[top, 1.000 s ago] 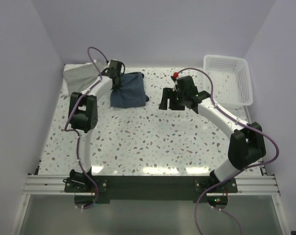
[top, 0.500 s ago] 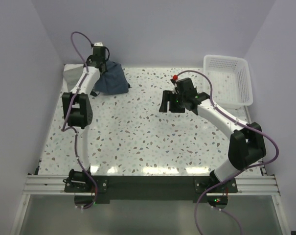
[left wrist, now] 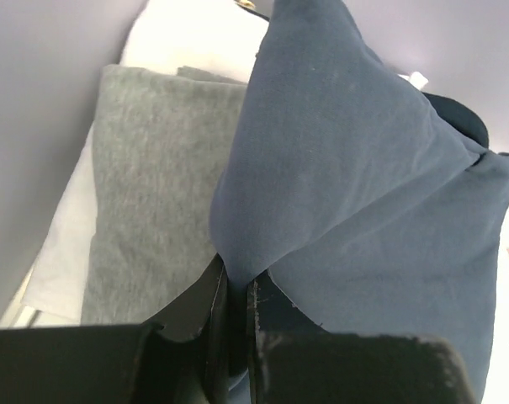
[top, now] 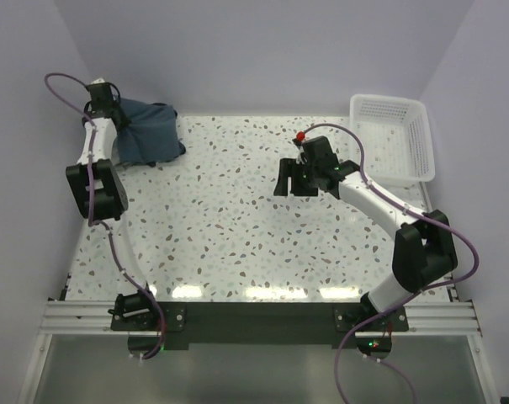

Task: Fold and stack the tank tops
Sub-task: Neatly place the folded tank top to the corner

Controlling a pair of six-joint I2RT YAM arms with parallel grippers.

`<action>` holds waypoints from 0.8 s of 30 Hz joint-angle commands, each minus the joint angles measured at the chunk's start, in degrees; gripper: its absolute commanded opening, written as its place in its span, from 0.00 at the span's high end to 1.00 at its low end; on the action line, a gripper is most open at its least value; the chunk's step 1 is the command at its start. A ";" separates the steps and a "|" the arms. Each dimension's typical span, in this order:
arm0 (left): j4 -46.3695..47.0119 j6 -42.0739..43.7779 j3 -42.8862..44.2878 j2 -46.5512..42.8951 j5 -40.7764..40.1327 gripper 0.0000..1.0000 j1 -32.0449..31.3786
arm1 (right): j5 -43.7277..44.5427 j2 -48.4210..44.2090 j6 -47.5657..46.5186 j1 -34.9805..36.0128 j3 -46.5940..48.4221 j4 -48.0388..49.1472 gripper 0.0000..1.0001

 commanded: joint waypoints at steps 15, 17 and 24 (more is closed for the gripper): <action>10.00 -5.43 -9.62 -11.30 1.01 0.10 1.16 | 4.57 -3.33 -1.61 0.42 -0.46 -1.27 0.23; 10.52 -5.95 -13.11 -14.29 1.09 0.09 -0.07 | 4.83 -3.85 -1.53 0.42 -0.11 -1.53 0.21; 14.03 -7.53 -33.41 -34.56 1.00 0.09 -10.87 | 7.12 -6.75 -1.18 0.07 1.82 -2.15 0.10</action>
